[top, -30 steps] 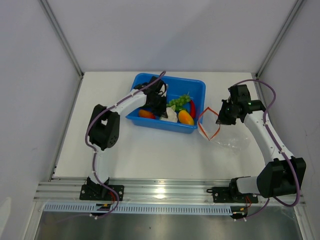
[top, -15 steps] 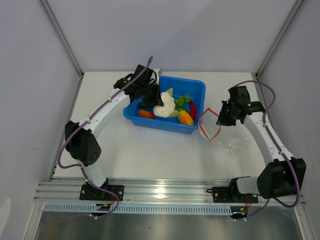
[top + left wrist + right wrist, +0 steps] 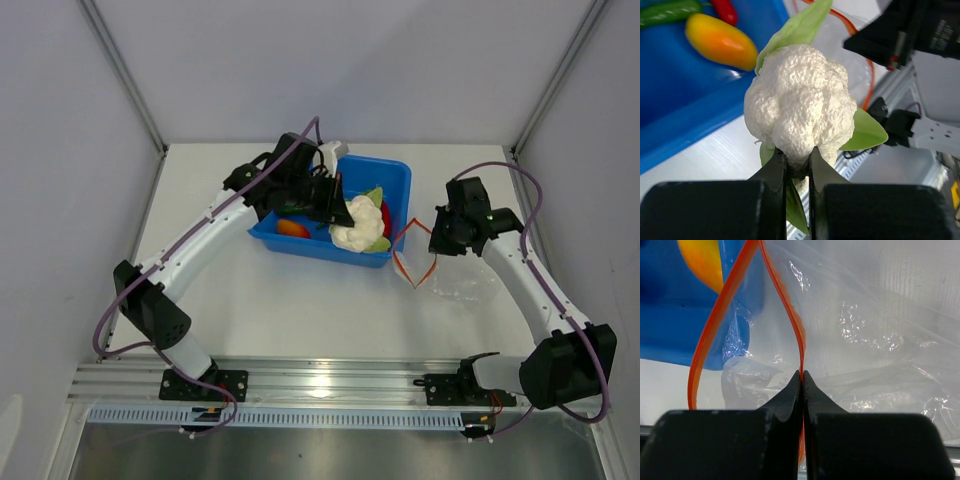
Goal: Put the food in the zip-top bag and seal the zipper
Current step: Pick up the fake vegetable from the bin, then place the fake vegetable in the zipper food storage bag.
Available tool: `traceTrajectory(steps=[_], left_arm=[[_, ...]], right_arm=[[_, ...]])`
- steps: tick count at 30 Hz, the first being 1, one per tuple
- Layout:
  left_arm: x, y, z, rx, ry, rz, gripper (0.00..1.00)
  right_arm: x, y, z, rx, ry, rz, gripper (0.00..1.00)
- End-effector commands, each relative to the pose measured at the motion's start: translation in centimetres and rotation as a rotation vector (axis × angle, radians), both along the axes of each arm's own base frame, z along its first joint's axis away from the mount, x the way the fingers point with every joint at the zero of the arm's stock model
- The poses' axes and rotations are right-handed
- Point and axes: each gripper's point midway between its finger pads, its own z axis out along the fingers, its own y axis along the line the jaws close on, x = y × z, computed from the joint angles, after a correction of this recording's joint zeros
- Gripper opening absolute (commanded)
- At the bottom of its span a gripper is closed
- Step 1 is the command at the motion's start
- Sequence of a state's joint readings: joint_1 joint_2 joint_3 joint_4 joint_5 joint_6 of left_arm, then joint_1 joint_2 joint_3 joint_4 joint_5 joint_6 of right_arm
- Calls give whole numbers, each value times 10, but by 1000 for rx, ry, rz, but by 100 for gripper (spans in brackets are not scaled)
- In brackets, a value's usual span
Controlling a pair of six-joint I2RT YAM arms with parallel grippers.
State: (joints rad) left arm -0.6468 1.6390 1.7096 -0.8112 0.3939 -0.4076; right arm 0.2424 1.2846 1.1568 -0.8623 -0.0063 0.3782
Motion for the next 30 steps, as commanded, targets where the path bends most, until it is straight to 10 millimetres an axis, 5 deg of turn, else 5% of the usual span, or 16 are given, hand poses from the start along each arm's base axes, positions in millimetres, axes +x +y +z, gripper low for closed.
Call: traceTrajectory(steps=[1,7,16,30], left_arm=[[-33,-23,51,-150,-11,-101,1],[-62,-46,64,-236,132,-133,1],[-58,-75,67,-331,254,-144,1],[-51,-75,0,-35,262,-31,1]], right_arm=[[2,-4,11,-44,-63,-40,0],[-2,2,12,-107,-100,-40,0],[-15,30,36,69,-171,33,0],[-26,51,96,268,-317,69,0]])
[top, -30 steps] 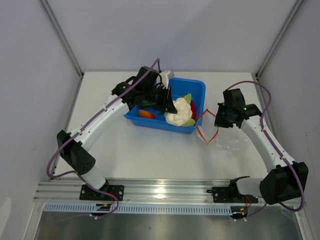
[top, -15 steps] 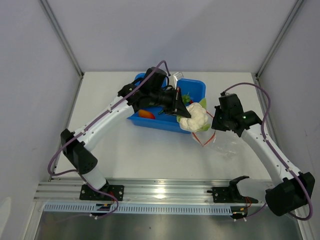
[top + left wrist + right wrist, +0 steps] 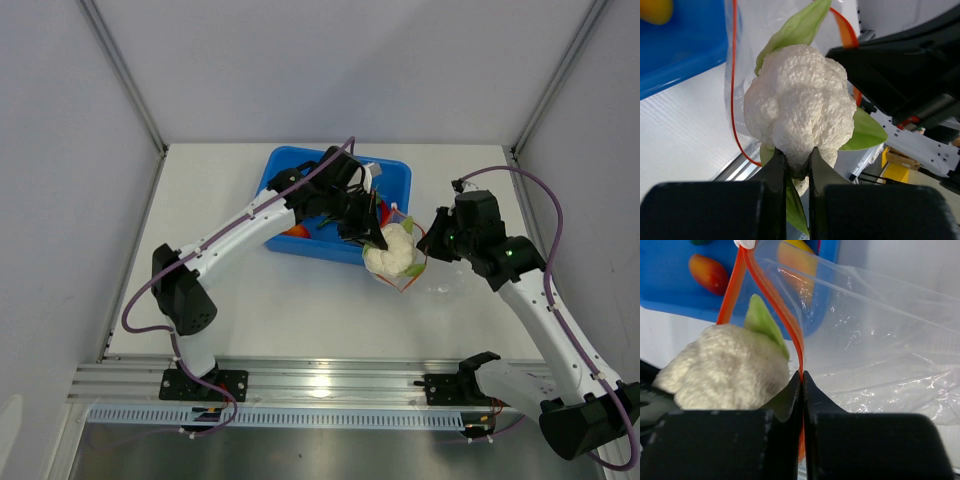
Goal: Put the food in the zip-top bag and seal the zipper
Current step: Place the fake vegetable in the zipper food storage bag.
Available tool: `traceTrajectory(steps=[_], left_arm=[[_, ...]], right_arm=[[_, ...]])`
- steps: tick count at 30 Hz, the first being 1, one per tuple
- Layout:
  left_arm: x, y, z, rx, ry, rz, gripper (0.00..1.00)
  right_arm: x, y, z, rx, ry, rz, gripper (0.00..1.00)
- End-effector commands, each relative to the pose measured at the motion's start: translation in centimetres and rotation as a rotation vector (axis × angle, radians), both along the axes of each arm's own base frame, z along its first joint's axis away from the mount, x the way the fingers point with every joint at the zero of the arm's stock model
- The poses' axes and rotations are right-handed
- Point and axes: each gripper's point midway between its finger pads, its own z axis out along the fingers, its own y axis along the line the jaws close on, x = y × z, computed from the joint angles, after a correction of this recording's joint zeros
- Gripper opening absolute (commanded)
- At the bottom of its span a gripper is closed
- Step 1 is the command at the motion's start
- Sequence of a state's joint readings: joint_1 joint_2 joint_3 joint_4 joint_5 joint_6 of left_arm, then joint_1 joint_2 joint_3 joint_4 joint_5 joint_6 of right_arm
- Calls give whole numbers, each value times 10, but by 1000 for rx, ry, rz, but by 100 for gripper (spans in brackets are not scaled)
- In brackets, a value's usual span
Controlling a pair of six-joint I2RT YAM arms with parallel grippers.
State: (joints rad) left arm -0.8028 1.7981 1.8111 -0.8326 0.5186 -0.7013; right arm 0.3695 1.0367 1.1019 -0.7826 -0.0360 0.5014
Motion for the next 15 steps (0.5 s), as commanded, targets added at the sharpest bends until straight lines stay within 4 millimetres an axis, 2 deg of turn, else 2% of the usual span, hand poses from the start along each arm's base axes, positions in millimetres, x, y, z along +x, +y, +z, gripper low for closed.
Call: traceTrajectory(steps=[1,6,7,10,15], left_arm=[[6,4,11,56,-80,25,1],[1,8,-6,168,-110,17,1],[2,13,-15,212,-107,24,1],[0,17,-23,269,-122,14,0],[-3,23,-27,322,-162,0,0]], right_arm=[[1,12,38,105,-94,12,0],[-4,18,36,147,-76,28,0],[-3,20,38,166,-78,24,0],[-4,23,43,191,-83,26,0],[-5,25,46,208,-77,26,0]])
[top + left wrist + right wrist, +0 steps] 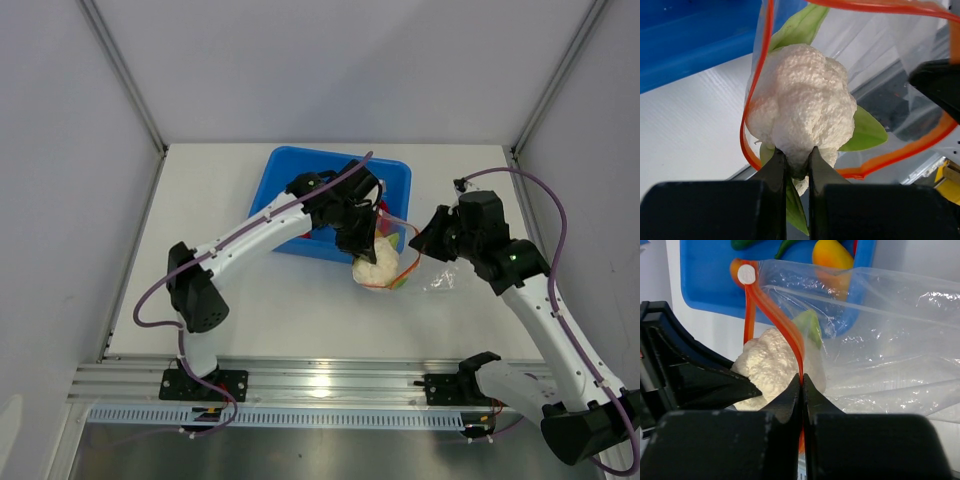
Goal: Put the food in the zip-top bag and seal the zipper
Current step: Place the fake vegetable in the zipper food storage bag.
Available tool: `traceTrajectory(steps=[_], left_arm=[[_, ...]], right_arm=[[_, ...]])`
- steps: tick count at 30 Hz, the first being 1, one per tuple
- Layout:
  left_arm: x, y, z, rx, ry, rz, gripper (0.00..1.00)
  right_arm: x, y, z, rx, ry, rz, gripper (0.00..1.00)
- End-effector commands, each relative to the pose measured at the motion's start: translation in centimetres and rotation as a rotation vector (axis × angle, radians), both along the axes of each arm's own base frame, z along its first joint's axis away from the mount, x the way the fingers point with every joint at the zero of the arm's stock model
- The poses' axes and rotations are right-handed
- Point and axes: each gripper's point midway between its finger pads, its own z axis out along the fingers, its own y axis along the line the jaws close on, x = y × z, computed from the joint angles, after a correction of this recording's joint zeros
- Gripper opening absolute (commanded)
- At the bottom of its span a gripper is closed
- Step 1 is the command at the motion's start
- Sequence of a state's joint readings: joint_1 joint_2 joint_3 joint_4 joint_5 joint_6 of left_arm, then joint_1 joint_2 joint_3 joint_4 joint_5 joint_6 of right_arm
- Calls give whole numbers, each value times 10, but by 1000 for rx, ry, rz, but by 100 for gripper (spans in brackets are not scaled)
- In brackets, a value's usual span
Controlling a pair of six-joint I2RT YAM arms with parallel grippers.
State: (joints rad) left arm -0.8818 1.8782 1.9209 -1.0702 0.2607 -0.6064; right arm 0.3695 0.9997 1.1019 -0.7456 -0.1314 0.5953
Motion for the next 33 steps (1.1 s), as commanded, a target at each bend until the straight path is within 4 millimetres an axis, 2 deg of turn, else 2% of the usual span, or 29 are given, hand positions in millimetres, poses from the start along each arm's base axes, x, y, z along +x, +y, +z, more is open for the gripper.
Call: traceTrajectory(steps=[1,9,15,18,19,21,22,24,28,29,33], left_arm=[[2,5,15,27,-86,-20,0],[0,1,25,14,-120,-52,1],[-2,-12,37,-47,-124,-89,1],[-4,-14,38,-62,-120,-109,24],[-3,-14,38,-63,-131,-111,44],[2,-11,37,-44,-158,-100,63],[3,-7,40,-36,-180,-97,77],[11,1,45,-13,-242,-80,89],[24,19,52,29,-347,-33,98],[25,23,62,8,-384,-20,99],[32,42,78,5,-491,50,100]], right_arm=[[1,8,24,65,-55,11,0],[-5,16,17,94,-26,50,0],[-9,29,4,136,29,96,0],[-7,33,6,143,33,110,0],[-7,33,6,142,38,112,0],[-6,34,6,143,49,112,0],[-6,34,6,142,52,114,0],[-5,35,8,143,57,117,0],[-3,32,14,145,56,110,0],[0,28,15,152,57,93,0],[0,20,24,207,67,74,0]])
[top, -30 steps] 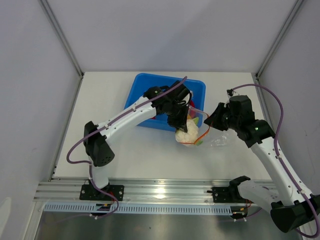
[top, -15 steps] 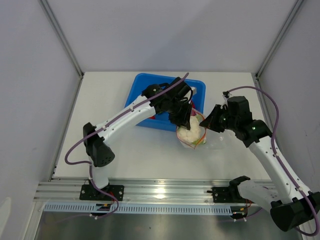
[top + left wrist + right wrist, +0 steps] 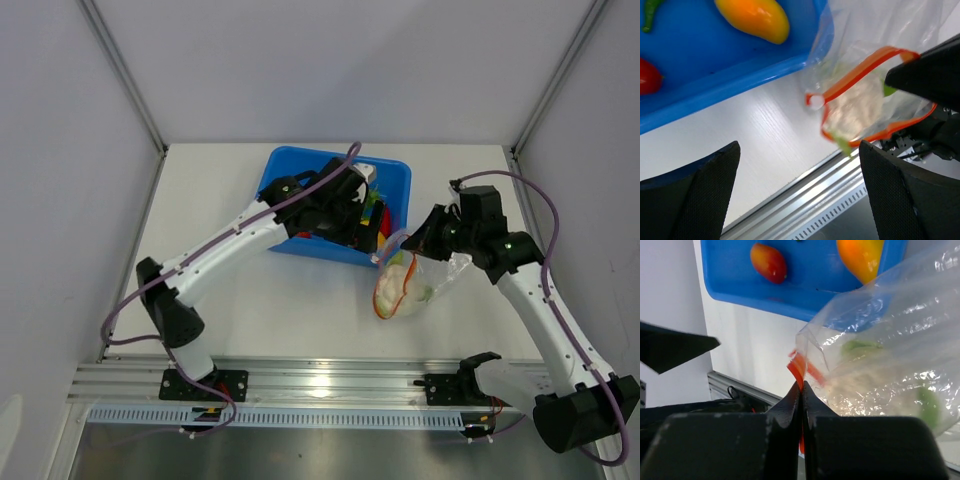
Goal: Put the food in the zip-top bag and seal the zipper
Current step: Place the fake vegetable in the zipper food storage bag, then adjust the zipper on the food storage bag.
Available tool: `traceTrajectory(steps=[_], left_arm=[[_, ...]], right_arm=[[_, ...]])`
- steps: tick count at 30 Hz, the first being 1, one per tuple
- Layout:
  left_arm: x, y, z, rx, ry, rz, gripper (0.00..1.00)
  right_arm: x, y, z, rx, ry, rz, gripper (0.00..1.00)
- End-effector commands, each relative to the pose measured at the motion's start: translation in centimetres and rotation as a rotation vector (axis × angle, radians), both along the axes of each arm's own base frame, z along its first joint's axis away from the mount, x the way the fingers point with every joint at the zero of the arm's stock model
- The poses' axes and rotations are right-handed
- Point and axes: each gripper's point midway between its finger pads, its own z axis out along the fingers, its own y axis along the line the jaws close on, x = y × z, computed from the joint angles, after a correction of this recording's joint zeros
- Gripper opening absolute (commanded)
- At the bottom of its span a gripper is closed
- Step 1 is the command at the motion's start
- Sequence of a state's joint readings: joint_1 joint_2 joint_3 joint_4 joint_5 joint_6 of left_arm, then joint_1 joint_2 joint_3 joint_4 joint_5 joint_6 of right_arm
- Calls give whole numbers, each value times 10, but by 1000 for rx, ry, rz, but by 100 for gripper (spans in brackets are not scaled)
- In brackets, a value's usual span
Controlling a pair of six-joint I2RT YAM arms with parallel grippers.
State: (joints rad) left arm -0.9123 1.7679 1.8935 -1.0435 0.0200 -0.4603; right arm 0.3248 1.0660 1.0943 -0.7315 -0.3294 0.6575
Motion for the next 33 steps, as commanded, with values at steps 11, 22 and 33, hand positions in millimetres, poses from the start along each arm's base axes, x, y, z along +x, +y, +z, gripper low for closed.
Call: traceTrajectory(steps=[11,22,33], left_arm=[[-29,1,20,-216,-78,-119,65],[-45,-6,-7,-274,-18,-166,34],[-46,-17,-24,-311,-5,-193,47]], right_arm=[[-3,-10,49,128,-51,-20,0],[-10,-6,66,203,-31,-31,0],[-16,-4,69,247,-21,-46,0]])
